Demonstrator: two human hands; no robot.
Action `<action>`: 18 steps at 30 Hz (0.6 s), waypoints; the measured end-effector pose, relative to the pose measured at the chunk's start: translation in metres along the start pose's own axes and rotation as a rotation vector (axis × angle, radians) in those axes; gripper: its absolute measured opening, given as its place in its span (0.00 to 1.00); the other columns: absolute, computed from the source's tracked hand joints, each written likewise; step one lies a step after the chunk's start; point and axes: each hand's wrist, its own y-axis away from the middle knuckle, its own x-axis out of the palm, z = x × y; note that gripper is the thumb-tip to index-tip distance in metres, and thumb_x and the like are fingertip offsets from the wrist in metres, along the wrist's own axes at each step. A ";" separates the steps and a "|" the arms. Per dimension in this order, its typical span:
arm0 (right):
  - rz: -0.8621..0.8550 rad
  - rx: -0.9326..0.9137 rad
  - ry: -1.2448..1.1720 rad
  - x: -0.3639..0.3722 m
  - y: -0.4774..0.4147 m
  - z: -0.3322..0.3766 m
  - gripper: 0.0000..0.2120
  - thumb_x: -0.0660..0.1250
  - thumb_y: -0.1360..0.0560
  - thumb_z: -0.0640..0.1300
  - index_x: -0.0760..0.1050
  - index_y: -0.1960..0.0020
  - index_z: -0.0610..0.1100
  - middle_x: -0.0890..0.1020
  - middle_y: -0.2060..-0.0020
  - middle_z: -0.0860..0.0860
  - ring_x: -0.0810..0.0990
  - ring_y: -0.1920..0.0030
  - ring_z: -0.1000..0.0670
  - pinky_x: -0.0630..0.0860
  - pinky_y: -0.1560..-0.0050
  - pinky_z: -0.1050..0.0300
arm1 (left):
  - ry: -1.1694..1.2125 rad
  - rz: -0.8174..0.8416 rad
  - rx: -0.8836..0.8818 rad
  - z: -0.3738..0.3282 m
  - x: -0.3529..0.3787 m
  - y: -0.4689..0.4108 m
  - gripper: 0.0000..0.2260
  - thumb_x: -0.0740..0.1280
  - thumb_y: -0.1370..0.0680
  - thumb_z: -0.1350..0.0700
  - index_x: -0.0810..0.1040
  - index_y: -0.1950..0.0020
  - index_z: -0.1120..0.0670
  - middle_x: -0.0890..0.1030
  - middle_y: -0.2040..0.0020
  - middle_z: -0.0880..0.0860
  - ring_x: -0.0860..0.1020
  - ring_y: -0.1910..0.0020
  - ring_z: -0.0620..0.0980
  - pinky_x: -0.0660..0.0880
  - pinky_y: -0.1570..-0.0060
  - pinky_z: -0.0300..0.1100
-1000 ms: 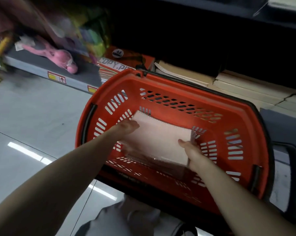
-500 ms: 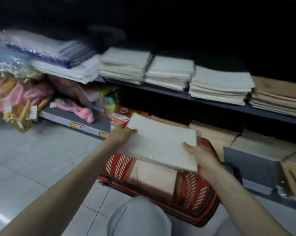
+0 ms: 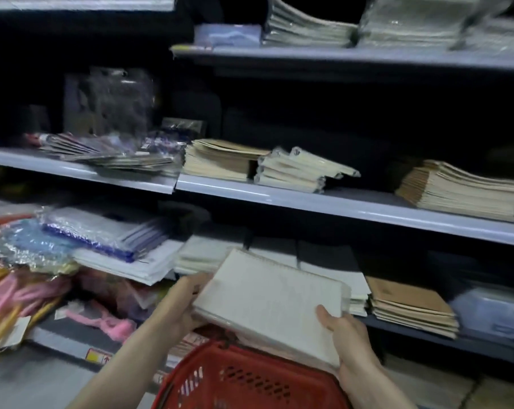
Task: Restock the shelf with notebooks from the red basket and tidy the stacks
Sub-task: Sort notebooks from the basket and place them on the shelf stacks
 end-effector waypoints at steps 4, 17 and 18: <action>-0.080 0.040 -0.162 0.042 -0.015 0.006 0.23 0.77 0.26 0.45 0.77 0.33 0.45 0.84 0.41 0.46 0.83 0.42 0.39 0.76 0.33 0.36 | 0.523 0.050 0.023 -0.010 0.006 -0.019 0.20 0.68 0.23 0.55 0.75 0.36 0.65 0.81 0.40 0.63 0.82 0.44 0.59 0.83 0.46 0.52; 0.453 0.340 -0.333 0.182 -0.068 0.004 0.23 0.76 0.25 0.41 0.78 0.34 0.31 0.84 0.46 0.37 0.84 0.46 0.40 0.81 0.41 0.53 | -0.276 0.083 0.130 -0.040 0.000 -0.091 0.39 0.68 0.24 0.71 0.55 0.17 0.58 0.81 0.59 0.63 0.79 0.68 0.54 0.76 0.65 0.46; 0.399 0.319 -0.277 0.177 -0.076 0.003 0.23 0.79 0.27 0.43 0.80 0.36 0.33 0.84 0.47 0.39 0.83 0.50 0.42 0.82 0.51 0.55 | -0.290 0.041 0.146 -0.042 -0.006 -0.097 0.36 0.69 0.24 0.71 0.59 0.19 0.60 0.83 0.55 0.63 0.79 0.68 0.53 0.76 0.65 0.46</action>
